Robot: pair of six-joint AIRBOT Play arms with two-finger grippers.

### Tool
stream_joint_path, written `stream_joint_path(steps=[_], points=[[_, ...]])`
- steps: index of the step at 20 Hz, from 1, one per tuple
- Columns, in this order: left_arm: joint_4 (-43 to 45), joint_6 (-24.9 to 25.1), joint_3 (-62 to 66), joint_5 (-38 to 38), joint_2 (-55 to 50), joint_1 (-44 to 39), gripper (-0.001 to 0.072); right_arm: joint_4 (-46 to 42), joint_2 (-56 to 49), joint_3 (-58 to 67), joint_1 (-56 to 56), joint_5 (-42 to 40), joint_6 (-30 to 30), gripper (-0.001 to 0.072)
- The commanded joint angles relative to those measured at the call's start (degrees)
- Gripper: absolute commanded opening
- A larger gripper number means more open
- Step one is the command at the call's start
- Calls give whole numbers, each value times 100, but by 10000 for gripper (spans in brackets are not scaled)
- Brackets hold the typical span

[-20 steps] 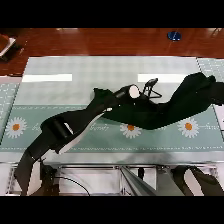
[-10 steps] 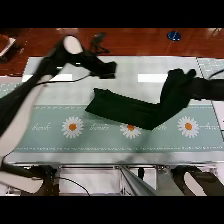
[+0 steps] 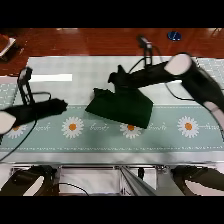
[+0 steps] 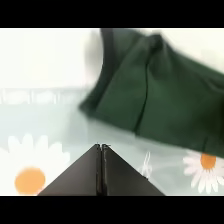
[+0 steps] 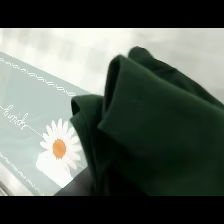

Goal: Fold the shirts.

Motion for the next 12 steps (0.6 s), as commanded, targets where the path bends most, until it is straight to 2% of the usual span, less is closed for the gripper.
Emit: stream_joint_path(steps=[1, 2, 3, 4, 7, 9, 12], points=[[-356, -205, -1187, 236, 942, 76, 18, 221, -1403, 901, 577, -374, 63, 28], [-356, -205, -1228, 240, 925, 76, 18, 365, -1679, 1062, 621, -411, 81, 85], [-352, -205, -1233, 245, 887, 79, 18, 605, -1941, 1209, 638, -348, 79, 285], [-352, -205, -1233, 280, 859, 79, 18, 785, -2111, 1305, 625, -142, 28, 417], [-352, -205, -1231, 391, 824, 79, 18, 522, -2063, 1340, 365, 776, 37, 413], [-354, -205, -1231, 374, 826, 76, 18, -83, -1665, 1338, -116, 1692, 87, 413], [-356, -208, -1233, 317, 826, 76, 18, -2382, -455, 1058, -850, 2830, 385, 412]])
